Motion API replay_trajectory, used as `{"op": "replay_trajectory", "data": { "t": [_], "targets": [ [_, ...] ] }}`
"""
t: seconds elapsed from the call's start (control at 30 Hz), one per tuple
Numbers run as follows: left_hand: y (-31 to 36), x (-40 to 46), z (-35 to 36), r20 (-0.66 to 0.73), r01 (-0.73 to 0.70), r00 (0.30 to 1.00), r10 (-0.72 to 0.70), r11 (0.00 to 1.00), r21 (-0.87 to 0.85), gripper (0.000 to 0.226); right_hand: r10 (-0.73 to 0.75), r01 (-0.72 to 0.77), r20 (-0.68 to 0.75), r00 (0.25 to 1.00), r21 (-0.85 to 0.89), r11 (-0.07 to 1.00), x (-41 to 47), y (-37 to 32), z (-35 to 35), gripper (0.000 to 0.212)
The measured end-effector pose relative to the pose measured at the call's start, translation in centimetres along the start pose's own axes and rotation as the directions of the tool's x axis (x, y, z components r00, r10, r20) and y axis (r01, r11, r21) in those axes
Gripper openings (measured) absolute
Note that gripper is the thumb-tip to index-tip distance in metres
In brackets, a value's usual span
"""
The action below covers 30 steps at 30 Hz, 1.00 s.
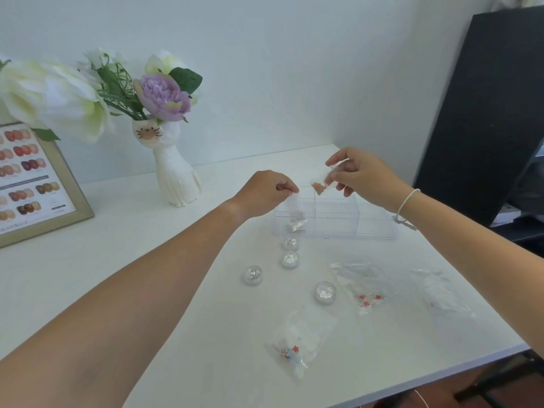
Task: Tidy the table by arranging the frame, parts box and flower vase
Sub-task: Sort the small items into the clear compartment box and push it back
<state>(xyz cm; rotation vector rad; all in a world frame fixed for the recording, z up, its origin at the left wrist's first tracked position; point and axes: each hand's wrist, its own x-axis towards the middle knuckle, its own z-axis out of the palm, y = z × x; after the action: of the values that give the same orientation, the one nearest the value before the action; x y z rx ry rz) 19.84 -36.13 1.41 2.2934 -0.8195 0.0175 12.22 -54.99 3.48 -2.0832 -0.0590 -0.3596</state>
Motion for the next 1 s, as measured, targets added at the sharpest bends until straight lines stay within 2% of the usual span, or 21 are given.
{"op": "replay_trajectory", "data": {
  "t": [0.13, 0.57, 0.83, 1.0],
  "targets": [
    [-0.3, -0.4, 0.0, -0.004, -0.013, 1.0, 0.013, 1.0, 0.003, 0.026, 0.002, -0.001, 0.015, 1.0, -0.018, 1.0, 0.4, -0.1, 0.5, 0.021],
    [-1.8, -7.7, -1.5, -0.146, -0.054, 0.989, 0.029, 0.984, -0.172, 0.023, -0.033, 0.06, 0.118, 0.992, -0.235, 0.97, 1.3, -0.5, 3.6, 0.026],
    [-2.3, -12.3, -0.8, -0.036, -0.033, 0.999, 0.026, 0.972, -0.232, 0.018, 0.053, 0.075, 0.263, 0.963, -0.454, 0.888, 1.2, -0.2, 4.7, 0.026],
    [-2.7, -13.6, -0.3, 0.028, -0.041, 0.998, 0.048, 0.977, -0.21, 0.018, -0.023, 0.131, 0.193, 0.981, -0.573, 0.809, 0.6, 0.6, 4.3, 0.027]
  ]
}}
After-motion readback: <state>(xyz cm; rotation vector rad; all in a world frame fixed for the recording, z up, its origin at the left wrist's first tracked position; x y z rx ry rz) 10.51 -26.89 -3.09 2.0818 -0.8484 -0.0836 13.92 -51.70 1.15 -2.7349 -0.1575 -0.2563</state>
